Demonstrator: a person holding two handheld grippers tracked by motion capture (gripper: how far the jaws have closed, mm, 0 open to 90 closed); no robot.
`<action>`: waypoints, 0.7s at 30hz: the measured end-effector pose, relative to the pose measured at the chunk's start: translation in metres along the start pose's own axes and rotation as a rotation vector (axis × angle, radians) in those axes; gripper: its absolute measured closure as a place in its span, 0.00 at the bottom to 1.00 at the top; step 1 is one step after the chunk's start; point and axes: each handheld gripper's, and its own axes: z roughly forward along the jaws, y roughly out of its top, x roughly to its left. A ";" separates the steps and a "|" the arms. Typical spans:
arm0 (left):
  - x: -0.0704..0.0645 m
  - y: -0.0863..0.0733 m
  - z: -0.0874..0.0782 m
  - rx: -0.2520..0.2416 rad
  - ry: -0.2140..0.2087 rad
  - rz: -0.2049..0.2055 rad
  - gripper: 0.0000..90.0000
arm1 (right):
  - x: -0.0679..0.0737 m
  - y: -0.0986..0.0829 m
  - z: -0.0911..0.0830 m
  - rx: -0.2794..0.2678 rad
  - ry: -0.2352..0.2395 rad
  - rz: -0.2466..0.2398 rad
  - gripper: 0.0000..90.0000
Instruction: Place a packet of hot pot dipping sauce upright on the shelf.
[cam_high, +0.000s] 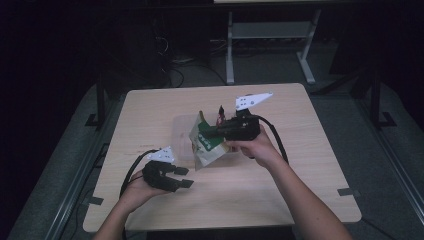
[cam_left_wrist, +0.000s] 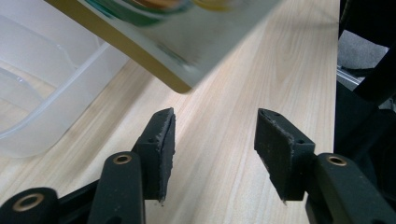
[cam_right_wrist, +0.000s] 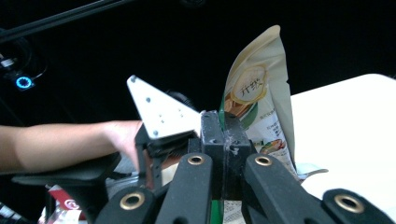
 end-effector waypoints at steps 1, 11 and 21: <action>0.000 0.000 0.000 0.003 0.000 -0.004 0.52 | -0.002 0.002 0.001 -0.003 -0.001 0.001 1.00; 0.000 -0.002 0.003 0.013 -0.004 -0.009 0.49 | -0.023 0.010 0.003 -0.028 -0.047 0.031 1.00; 0.000 -0.002 0.006 0.022 -0.016 -0.011 0.49 | -0.041 0.008 0.004 -0.036 -0.099 0.066 1.00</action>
